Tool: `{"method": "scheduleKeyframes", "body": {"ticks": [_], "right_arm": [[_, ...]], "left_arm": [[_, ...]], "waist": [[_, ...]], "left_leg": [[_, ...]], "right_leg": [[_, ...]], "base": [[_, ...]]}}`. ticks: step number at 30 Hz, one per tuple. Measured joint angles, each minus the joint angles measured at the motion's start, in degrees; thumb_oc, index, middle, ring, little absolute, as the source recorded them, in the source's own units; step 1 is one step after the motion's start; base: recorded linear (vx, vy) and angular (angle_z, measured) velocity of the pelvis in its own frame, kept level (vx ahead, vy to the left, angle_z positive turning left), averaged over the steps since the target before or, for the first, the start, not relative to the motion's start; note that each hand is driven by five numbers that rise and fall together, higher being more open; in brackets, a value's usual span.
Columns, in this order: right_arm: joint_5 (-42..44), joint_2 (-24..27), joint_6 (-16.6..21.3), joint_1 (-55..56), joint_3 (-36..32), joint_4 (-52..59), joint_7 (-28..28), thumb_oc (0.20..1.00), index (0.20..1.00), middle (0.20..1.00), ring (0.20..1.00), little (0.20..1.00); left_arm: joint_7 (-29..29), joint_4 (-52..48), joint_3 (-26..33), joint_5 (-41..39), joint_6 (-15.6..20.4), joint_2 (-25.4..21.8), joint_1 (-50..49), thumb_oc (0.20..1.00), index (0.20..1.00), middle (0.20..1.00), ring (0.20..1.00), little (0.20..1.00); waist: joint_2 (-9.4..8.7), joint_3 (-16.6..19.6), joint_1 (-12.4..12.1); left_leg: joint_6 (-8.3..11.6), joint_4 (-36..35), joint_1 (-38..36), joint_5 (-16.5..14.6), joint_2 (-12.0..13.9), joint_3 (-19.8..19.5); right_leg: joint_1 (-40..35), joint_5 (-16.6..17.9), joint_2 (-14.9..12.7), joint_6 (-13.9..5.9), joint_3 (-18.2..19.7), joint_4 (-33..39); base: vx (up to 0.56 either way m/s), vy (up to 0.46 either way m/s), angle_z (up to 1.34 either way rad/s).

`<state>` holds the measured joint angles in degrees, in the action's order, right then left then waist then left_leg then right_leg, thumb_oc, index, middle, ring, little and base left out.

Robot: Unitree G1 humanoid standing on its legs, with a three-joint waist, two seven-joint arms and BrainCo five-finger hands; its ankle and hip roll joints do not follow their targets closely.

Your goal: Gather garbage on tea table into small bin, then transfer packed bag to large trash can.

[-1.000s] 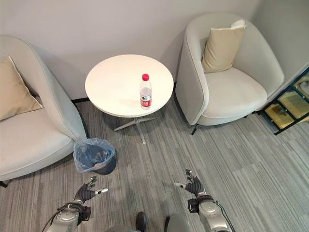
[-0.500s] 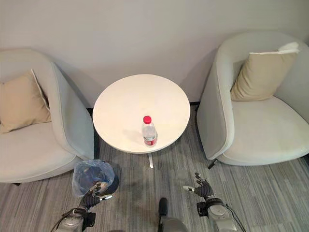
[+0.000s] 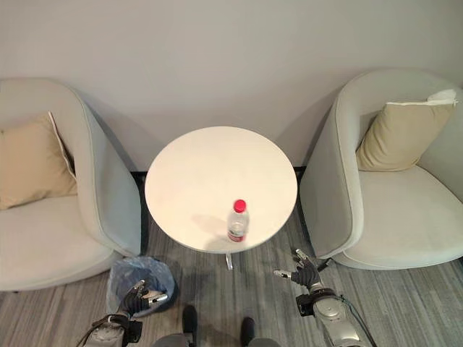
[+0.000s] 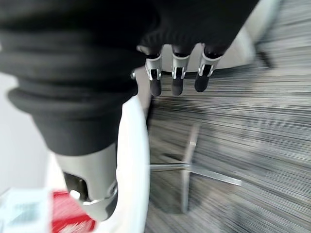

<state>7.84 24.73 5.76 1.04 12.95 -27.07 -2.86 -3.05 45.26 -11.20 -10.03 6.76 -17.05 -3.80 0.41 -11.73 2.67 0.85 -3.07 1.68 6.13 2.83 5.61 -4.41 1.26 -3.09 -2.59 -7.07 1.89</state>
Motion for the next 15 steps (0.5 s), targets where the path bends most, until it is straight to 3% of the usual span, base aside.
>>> {"method": "scheduleKeyframes", "body": {"ticks": [4,6,11,15], "right_arm": [[-4.74,0.05,0.12,-0.47,0.13,7.46,0.62,1.0,1.0,1.0,1.0,1.0],[-6.26,0.06,0.24,-1.35,0.62,8.99,0.66,1.0,1.0,1.0,1.0,1.0],[-10.08,0.15,0.56,-3.29,2.86,11.89,1.06,1.0,1.0,1.0,1.0,1.0],[-12.08,0.37,0.44,-3.18,4.65,11.59,1.28,1.0,1.0,1.0,1.0,1.0]], "left_arm": [[0.0,-0.3,0.16,0.02,0.04,-2.76,-0.02,1.0,1.0,1.0,1.0,1.0],[-0.06,-0.38,0.22,0.02,0.13,-3.98,0.04,1.0,1.0,1.0,1.0,1.0],[-0.06,-0.33,0.48,0.17,0.13,-3.87,-0.68,1.0,1.0,1.0,1.0,1.0],[0.72,-0.37,0.11,0.47,0.15,-1.21,-4.48,1.0,1.0,1.0,1.0,1.0]], "waist": [[-1.19,0.71,-0.15],[-1.82,1.13,-0.43],[-2.24,1.83,-1.29],[-0.95,4.48,-1.53]], "left_leg": [[-2.06,-0.93,-1.67,-0.65,-3.76,1.67],[-2.28,-1.46,-2.48,-0.8,-4.62,1.9],[-2.58,-1.5,-3.97,-1.13,-4.44,2.59],[-2.09,-1.52,-3.89,-1.18,-2.97,2.17]], "right_leg": [[1.14,-2.08,-4.34,-3.14,1.43,-3.57],[1.06,-2.55,-5.19,-3.93,2.55,-3.5],[-1.41,-1.73,-4.75,-3.92,3.13,-0.97],[-3.4,0.04,-2.97,-2.88,3.16,2.79]], "base": [[0.05,0.096,-0.09],[0.03,0.051,0.01],[0.04,0.001,-0.09],[0.05,-0.043,-0.02]]}}
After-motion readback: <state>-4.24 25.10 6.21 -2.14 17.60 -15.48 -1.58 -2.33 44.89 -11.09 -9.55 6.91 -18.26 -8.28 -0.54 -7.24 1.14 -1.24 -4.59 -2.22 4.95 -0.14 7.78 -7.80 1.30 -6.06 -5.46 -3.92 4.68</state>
